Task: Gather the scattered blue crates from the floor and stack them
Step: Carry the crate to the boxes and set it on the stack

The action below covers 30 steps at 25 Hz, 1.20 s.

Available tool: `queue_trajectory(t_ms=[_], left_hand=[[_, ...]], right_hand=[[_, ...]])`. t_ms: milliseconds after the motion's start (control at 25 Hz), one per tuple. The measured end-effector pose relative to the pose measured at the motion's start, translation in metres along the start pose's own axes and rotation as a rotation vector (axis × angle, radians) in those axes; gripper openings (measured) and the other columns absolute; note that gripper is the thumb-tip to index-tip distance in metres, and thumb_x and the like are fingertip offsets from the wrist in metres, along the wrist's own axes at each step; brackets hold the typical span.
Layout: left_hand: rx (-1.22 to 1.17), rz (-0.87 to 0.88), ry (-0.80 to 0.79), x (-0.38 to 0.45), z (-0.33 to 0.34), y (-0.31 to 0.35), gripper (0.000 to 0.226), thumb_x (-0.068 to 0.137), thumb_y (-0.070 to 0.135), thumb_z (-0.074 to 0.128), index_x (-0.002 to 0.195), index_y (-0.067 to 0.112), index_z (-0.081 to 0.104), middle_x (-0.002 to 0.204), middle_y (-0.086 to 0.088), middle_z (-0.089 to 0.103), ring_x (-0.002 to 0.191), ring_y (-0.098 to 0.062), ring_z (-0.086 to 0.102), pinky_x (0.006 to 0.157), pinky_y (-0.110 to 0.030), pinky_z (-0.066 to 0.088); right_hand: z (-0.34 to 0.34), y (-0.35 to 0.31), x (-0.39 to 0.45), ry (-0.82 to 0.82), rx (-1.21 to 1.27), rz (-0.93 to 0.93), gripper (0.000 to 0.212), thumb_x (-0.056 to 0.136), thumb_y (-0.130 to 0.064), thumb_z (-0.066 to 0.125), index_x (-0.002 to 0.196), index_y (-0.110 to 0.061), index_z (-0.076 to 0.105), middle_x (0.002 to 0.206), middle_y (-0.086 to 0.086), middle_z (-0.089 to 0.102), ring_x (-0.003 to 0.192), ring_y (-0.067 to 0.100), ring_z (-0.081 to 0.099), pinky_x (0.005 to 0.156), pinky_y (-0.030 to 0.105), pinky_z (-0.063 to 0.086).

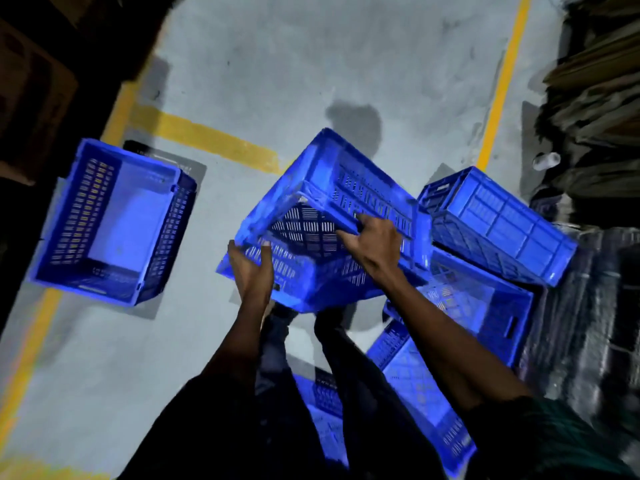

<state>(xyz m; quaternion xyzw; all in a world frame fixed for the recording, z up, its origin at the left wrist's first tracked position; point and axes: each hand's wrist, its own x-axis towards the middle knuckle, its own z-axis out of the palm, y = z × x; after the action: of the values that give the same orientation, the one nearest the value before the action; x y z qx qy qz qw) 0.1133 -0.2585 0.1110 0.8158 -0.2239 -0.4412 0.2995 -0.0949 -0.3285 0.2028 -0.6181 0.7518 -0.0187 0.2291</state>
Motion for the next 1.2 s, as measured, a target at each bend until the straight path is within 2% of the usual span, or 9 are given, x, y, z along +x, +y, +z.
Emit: queue_trajectory(t_ms=[120,240,440,600,720,840,960,1040,1200], left_hand=[[-0.036,0.019,0.051,-0.024,-0.033,0.01,0.087,0.087,0.047,0.06,0.151,0.003,0.021,0.154,-0.017,0.034,0.143,-0.027,0.034,0.117,-0.037,0.028],[-0.022,0.058,0.133,-0.029,-0.067,0.014,0.091,0.081,0.05,0.062,0.149,0.003,0.024,0.149,-0.021,0.038,0.139,-0.033,0.037,0.114,-0.046,0.033],[0.01,0.041,0.225,-0.034,-0.123,0.044,0.093,0.081,0.042,0.073,0.148,-0.001,0.025,0.148,-0.026,0.037,0.137,-0.042,0.037,0.108,-0.051,0.035],[-0.117,-0.103,0.239,-0.036,-0.154,0.072,0.094,0.08,0.039,0.076,0.149,0.002,0.024,0.15,-0.023,0.037,0.139,-0.038,0.036,0.111,-0.048,0.032],[-0.241,-0.085,0.249,-0.025,-0.189,0.078,0.058,0.087,0.038,0.068,0.13,0.004,0.049,0.118,-0.014,0.06,0.111,-0.032,0.059,0.089,-0.034,0.044],[-0.208,-0.026,0.257,-0.018,-0.226,0.067,0.038,0.096,0.036,0.057,0.112,0.001,0.055,0.096,-0.017,0.06,0.1,-0.039,0.063,0.075,-0.032,0.04],[-0.173,-0.023,0.319,-0.027,-0.248,0.063,0.039,0.101,0.034,0.047,0.122,0.001,0.051,0.107,-0.022,0.061,0.106,-0.038,0.06,0.079,-0.034,0.04],[-0.154,-0.058,0.404,-0.033,-0.264,0.058,0.045,0.102,0.035,0.044,0.126,-0.002,0.053,0.122,-0.027,0.061,0.115,-0.041,0.057,0.09,-0.038,0.042],[-0.114,-0.157,0.512,-0.039,-0.3,0.053,0.051,0.099,0.045,0.046,0.111,-0.003,0.059,0.116,-0.032,0.061,0.115,-0.046,0.054,0.092,-0.045,0.043]], right_hand=[[-0.038,-0.013,-0.056,0.086,0.203,0.112,0.052,0.067,-0.059,0.058,0.079,-0.01,0.069,0.059,0.014,0.063,0.063,0.031,0.064,0.053,0.029,0.037],[-0.077,-0.022,-0.091,0.184,0.353,0.212,0.042,0.068,-0.051,0.061,0.061,-0.009,0.056,0.045,0.005,0.04,0.048,0.023,0.048,0.051,0.028,0.026],[-0.136,-0.02,-0.134,0.304,0.593,0.162,0.044,0.063,-0.053,0.054,0.051,-0.021,0.027,0.05,-0.006,0.024,0.041,0.008,0.022,0.043,0.025,0.017],[-0.167,-0.019,-0.147,0.309,0.672,0.165,0.042,0.062,-0.055,0.051,0.054,-0.018,0.033,0.054,0.001,0.027,0.043,0.007,0.023,0.042,0.024,0.016],[-0.18,-0.032,-0.162,0.312,0.723,0.146,0.039,0.072,-0.041,0.057,0.055,-0.016,0.032,0.049,-0.003,0.028,0.039,0.009,0.024,0.039,0.021,0.016],[-0.178,-0.041,-0.165,0.315,0.762,0.154,0.037,0.078,-0.03,0.057,0.055,-0.018,0.03,0.036,-0.008,0.029,0.036,0.006,0.024,0.038,0.019,0.017],[-0.155,-0.046,-0.149,0.323,0.771,0.173,0.041,0.078,-0.043,0.06,0.059,-0.013,0.041,0.049,-0.008,0.03,0.049,0.007,0.024,0.045,0.029,0.02],[-0.141,-0.057,-0.137,0.293,0.764,0.165,0.045,0.076,-0.052,0.058,0.061,-0.012,0.045,0.058,0.005,0.032,0.056,0.013,0.027,0.049,0.031,0.02],[-0.13,-0.09,-0.105,0.239,0.659,0.098,0.043,0.07,-0.057,0.049,0.058,-0.016,0.04,0.057,0.006,0.031,0.057,0.014,0.029,0.053,0.033,0.024]])
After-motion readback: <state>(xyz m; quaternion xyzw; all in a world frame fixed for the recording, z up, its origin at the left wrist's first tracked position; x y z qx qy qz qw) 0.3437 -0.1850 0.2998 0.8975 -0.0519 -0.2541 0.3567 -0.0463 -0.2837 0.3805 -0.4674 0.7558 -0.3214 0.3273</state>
